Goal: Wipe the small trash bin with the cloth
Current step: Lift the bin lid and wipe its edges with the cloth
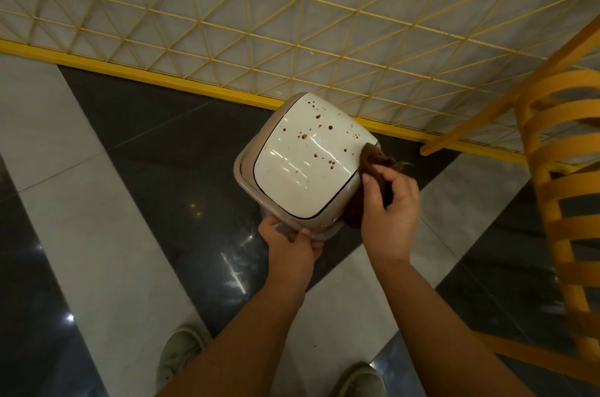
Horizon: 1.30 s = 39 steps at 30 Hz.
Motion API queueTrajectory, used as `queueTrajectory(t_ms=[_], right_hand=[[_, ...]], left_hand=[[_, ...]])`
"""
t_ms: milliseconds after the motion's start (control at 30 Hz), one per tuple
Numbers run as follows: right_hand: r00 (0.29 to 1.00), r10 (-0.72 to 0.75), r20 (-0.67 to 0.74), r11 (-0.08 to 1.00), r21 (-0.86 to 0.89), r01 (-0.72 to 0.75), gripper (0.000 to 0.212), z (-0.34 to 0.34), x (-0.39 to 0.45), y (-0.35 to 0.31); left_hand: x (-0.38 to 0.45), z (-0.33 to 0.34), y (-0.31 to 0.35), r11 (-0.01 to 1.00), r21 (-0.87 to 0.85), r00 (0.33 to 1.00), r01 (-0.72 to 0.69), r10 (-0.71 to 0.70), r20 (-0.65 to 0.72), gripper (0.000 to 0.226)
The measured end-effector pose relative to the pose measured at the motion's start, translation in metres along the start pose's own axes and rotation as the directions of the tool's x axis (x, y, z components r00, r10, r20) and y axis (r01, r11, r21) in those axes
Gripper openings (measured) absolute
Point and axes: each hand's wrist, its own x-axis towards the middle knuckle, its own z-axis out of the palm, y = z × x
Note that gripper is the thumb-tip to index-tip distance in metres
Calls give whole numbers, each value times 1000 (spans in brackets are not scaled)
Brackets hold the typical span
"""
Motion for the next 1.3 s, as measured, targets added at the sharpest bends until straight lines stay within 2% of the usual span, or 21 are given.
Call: queueTrajectory(t_ms=[67, 133, 200, 333, 400, 467, 533, 567, 633, 700, 833, 900, 1000, 1067, 1133, 1200, 1300], right_hand=[[980, 196, -28, 977, 96, -192, 17, 7, -8, 8], [961, 275, -8, 959, 73, -274, 16, 11, -26, 17], [973, 225, 45, 974, 1, -226, 15, 9, -45, 24], [965, 47, 260, 978, -207, 8, 11, -1, -71, 32], [961, 45, 274, 976, -217, 17, 10, -1, -69, 31], [963, 191, 191, 972, -171, -159, 6, 2, -49, 25], [916, 384, 113, 923, -70, -379, 12, 1, -22, 24], [914, 394, 98, 919, -74, -388, 16, 1, -13, 23], [951, 290, 111, 946, -185, -267, 23, 2, -14, 23], [964, 193, 184, 953, -270, -140, 22, 2, -34, 25], [928, 29, 371, 937, -333, 104, 16, -7, -65, 35], [921, 55, 386, 940, -332, 83, 18, -8, -58, 34], [944, 227, 238, 949, -273, -159, 25, -9, -38, 32], [957, 238, 164, 961, -181, -208, 27, -7, -31, 28], [965, 191, 180, 974, -154, -164, 25, 1, -35, 20], [959, 139, 247, 975, -205, -88, 22, 14, -46, 14], [944, 66, 324, 961, -275, 28, 19, 21, -58, 19]], left_hand=[[-1, 0, 0, 1000, 7, 1000, 0, 0, 4, 58], [-2, -1, 0, 1000, 5, 1000, -13, 13, 18, 58], [-2, -2, 1, 1000, 19, 999, -25, 25, 28, 58], [0, -7, -4, 995, 93, 999, -20, 17, 35, 58], [0, -8, -2, 996, 86, 998, -27, 23, 55, 56], [1, -8, -1, 999, 44, 998, -23, 20, 62, 53], [0, -5, -2, 1000, 20, 998, -10, 8, 54, 52], [-2, -3, -2, 1000, 23, 999, -11, 10, 49, 52], [-3, -1, -1, 1000, 6, 999, -22, 21, 41, 56], [0, -1, 0, 1000, -26, 999, -15, 16, 43, 60], [7, -8, 3, 999, 25, 998, 19, -20, 55, 58], [13, -16, 12, 1000, 11, 999, 14, -15, 46, 49], [18, -26, 22, 986, -160, 999, 44, -46, -10, 41], [13, -27, 21, 974, -216, 997, 69, -76, -23, 36], [7, -21, 15, 965, -253, 996, 72, -81, -28, 33], [4, -15, 13, 962, -269, 998, 55, -64, -24, 29], [6, -11, 14, 980, -198, 998, 20, -30, -46, 15]])
